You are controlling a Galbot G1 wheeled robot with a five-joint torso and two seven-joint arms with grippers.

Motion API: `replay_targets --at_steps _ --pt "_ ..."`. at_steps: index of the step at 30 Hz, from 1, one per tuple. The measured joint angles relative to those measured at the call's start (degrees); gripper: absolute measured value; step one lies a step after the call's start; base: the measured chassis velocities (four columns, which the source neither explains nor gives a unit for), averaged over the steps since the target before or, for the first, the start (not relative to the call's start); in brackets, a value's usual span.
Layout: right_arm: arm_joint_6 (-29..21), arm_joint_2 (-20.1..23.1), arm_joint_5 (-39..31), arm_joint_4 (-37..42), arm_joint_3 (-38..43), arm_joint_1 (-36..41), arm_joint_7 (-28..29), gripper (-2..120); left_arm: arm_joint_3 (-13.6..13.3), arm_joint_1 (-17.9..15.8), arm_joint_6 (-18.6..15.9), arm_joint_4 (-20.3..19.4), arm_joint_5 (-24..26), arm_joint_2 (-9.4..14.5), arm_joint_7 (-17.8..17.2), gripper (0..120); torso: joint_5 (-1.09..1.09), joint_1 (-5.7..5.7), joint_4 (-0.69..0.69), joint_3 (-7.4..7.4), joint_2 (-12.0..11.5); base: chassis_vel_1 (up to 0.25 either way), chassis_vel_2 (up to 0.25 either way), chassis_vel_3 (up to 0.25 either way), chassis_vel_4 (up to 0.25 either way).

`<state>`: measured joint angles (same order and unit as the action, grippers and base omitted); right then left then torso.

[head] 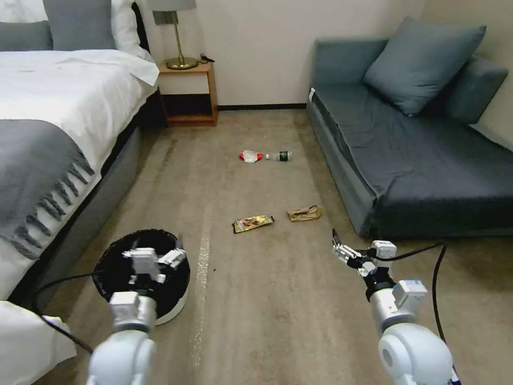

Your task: Pick up the trash bin, then pick up the garbage on the floor and place it into the trash bin.

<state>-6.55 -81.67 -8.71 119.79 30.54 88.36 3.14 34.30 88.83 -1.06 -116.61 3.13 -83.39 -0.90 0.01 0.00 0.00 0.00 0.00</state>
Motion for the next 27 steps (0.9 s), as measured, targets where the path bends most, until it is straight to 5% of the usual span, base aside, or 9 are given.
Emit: replay_targets --at_steps 10,18,25,27 --pt "-18.53 12.04 -24.72 15.06 -2.53 -1.23 9.47 100 13.41 0.35 -6.55 -10.51 21.99 9.1 -7.53 97 -0.02 0.0 0.0 0.0 0.0 0.0 0.0 0.0 0.0" --pt "-18.99 12.18 -26.6 10.99 -4.34 -3.94 9.1 100 22.5 0.61 -10.9 -17.64 36.44 15.52 -12.5 95 -0.02 0.0 0.01 0.0 0.0 0.0 0.0 0.0 0.0" --pt "-17.98 12.12 -26.3 9.53 -4.72 -4.3 8.33 100 23.29 0.82 -11.37 -18.05 37.99 16.32 -13.08 94 -0.03 0.0 0.0 0.0 0.0 0.0 0.0 0.0 0.0" --pt "-17.71 12.21 -26.28 9.4 -4.74 -4.33 8.11 100 23.94 2.74 -11.42 -13.65 39.56 19.41 -14.44 94 0.04 0.0 -0.02 0.0 0.0 0.0 0.0 0.0 0.0"
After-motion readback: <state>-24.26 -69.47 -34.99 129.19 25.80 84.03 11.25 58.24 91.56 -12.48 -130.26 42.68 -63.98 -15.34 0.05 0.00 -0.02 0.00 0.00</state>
